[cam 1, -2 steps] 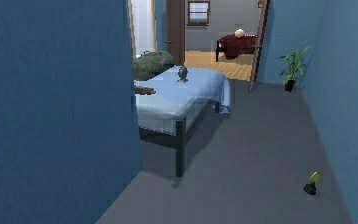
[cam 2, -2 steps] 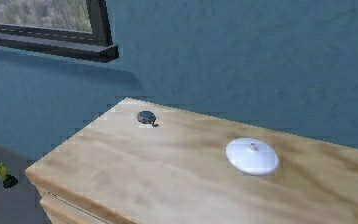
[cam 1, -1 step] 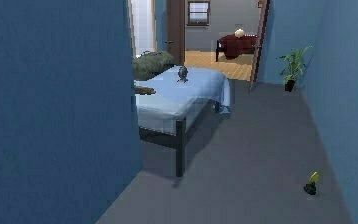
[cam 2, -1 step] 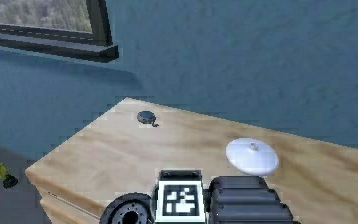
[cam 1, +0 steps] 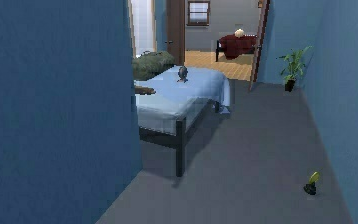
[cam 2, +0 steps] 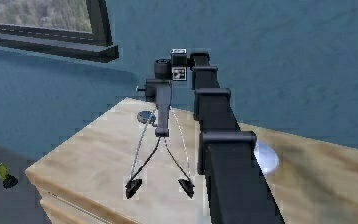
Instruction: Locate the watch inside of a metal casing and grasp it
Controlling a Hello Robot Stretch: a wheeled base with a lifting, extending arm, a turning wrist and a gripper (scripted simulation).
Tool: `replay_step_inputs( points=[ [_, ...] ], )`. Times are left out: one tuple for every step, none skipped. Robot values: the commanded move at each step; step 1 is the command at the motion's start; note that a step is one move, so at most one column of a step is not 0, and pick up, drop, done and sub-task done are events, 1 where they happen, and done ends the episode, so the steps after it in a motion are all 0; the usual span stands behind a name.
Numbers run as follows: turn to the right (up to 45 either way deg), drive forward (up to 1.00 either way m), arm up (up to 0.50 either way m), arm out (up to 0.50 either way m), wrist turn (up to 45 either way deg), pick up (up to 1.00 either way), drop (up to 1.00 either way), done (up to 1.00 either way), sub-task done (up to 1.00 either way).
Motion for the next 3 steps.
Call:
replay_step_inputs(
  points=[
    [0.0, 0.00, 0.00, 0.00, 45.0, 0.00, 0.00, 0.00, 0.00],
    [0.0, 0.00, 0.00, 0.00, 45.0, 0.00, 0.00, 0.00, 0.00],
    [0.0, 0.00, 0.00, 0.00, 45.0, 0.00, 0.00, 0.00, 0.00]
  ],
)
